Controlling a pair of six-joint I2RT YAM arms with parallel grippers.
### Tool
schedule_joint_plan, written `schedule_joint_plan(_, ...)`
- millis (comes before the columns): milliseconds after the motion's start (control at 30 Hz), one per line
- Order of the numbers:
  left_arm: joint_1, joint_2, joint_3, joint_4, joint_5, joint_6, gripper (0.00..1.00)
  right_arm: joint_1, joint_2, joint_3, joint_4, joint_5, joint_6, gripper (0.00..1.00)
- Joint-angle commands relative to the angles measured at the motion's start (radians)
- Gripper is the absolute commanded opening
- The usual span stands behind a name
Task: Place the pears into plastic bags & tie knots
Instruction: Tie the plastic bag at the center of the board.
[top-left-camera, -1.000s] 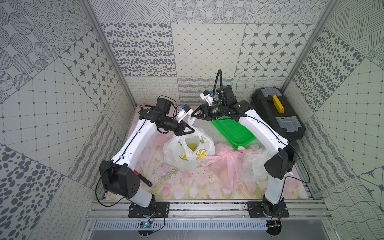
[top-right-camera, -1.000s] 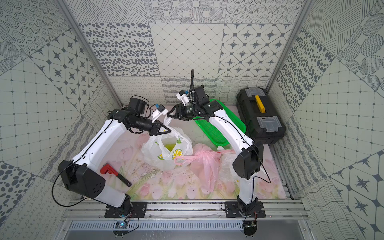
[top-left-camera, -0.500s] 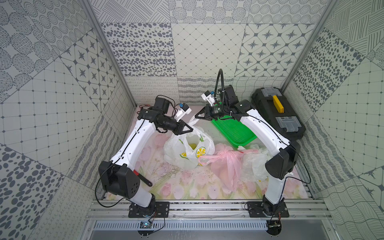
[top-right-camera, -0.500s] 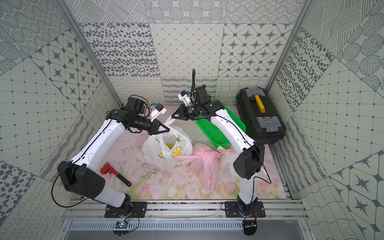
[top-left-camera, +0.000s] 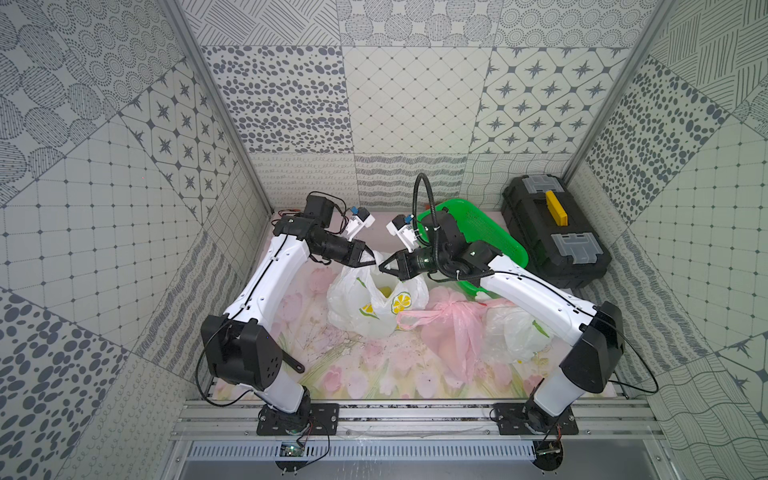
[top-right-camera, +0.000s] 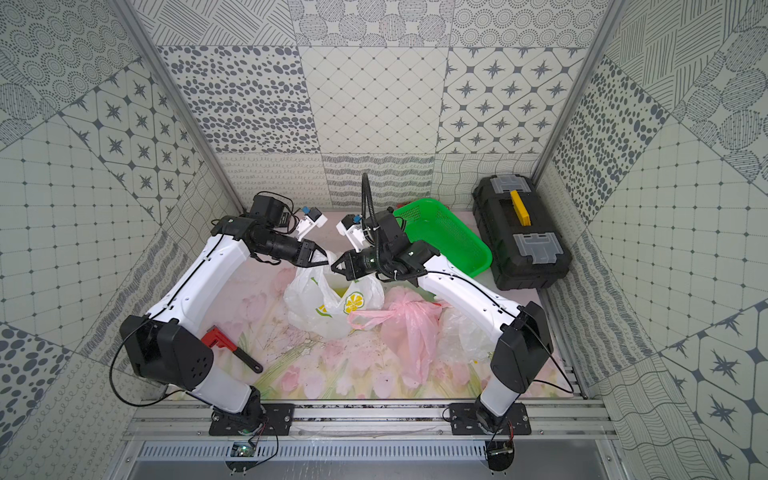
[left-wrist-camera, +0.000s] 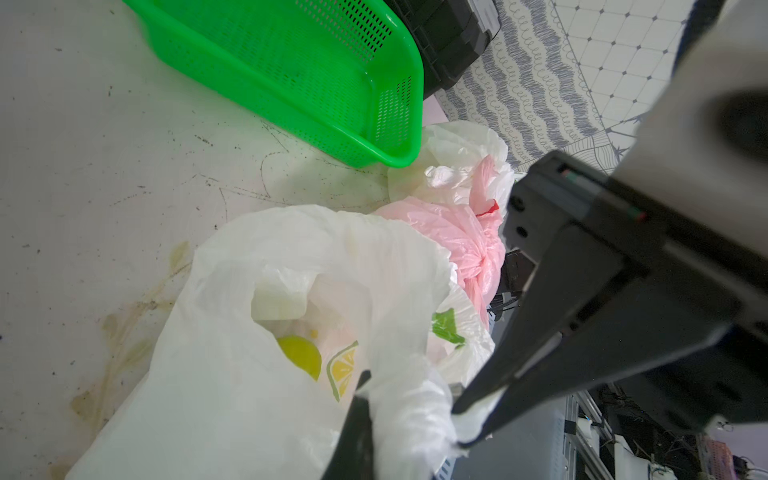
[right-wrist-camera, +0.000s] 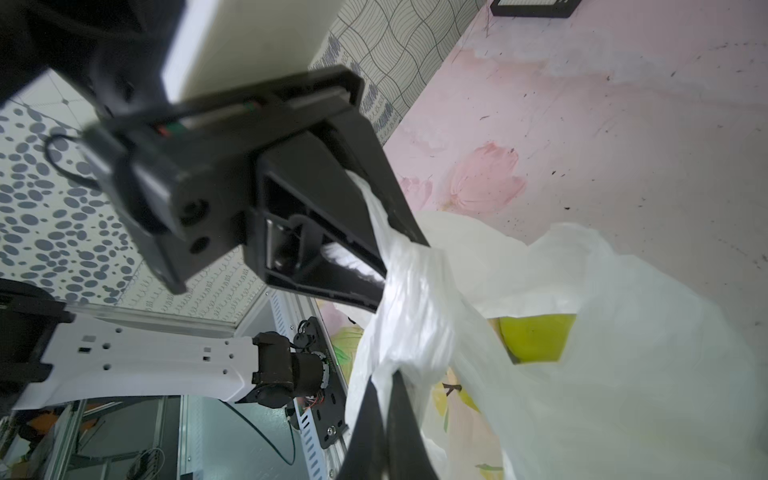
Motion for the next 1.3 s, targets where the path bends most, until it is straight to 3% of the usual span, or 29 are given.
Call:
schedule_joint_plan(0,0.02,-0.008,0.009,0.134,0.049,-0.079,0.11,0.033,0.025,-0.084,0.137,-0.029,0.046,0.0)
schedule_joint_plan(233,0.019,-0.023,0.005,0.049,0.088,-0.01,0.21,0.016,0.076,-0.065,0.223,-0.006,0.028,0.0)
schedule_joint_plan(500,0.018,-0.063,-0.06,0.072,0.144,0.022,0.42,-0.022,0.07,-0.087,0.209,-0.05,-0.024,0.0)
schedule_joint_plan(733,0.018,-0.049,-0.036,0.034,0.197,0.076,0.46,-0.042,0.062,-0.121,0.226,-0.085,-0.023,0.0)
schedule_joint_plan(867,0.024,-0.061,-0.049,-0.011,0.17,0.129,0.34,-0.09,0.053,-0.166,0.321,-0.15,0.087,0.0)
schedule_joint_plan(933,0.023,-0.059,-0.059,-0.019,0.161,0.137,0.33,-0.094,0.053,-0.161,0.336,-0.178,0.102,0.0)
schedule_joint_plan(1133,0.002,-0.03,-0.047,-0.001,0.132,0.109,0.51,-0.083,0.056,-0.134,0.299,-0.194,0.081,0.0)
schedule_joint_plan(1267,-0.007,-0.014,-0.032,0.036,0.051,0.069,0.55,-0.061,0.053,-0.128,0.259,-0.175,0.037,0.0)
